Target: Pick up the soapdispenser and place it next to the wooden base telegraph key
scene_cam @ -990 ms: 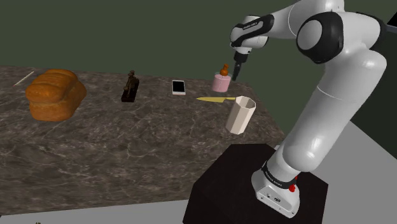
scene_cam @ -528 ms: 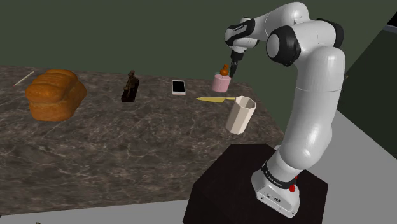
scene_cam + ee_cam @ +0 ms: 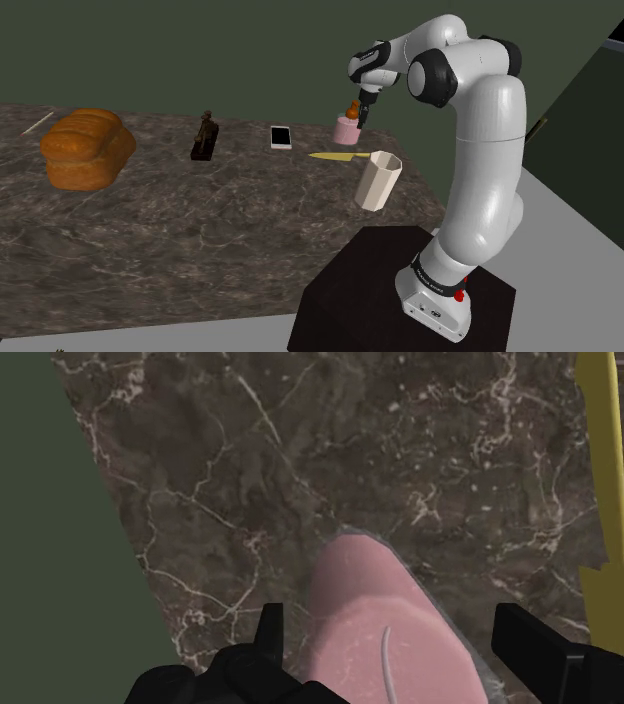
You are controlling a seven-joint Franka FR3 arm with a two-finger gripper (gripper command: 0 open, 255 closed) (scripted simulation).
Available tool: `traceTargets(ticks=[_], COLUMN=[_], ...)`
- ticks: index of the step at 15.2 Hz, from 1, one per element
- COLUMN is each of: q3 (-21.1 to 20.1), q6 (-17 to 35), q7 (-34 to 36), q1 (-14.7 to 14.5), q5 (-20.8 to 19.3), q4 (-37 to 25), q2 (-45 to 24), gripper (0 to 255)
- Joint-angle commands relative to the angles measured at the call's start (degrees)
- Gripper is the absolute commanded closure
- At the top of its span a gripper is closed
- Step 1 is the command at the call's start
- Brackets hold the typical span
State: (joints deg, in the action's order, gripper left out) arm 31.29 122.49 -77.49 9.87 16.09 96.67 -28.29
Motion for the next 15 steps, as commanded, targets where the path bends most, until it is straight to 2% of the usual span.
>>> traceTargets(ticks=[1,8,9,15], q3=[-0.1,-0.1,-0.1,-0.1], q6=[0.3,0.3,0.3,0.2], q7=[-0.1,-0.1,-0.1,-0.1], q1=[0.1,0.1,0.1,0.1], q5=[0.2,0.2,0.2,0.2], q4=[0.0,0.0,0.0,-0.2], q2=[-0.4,-0.4,-0.4,-0.4], gripper=[0,0,255,255])
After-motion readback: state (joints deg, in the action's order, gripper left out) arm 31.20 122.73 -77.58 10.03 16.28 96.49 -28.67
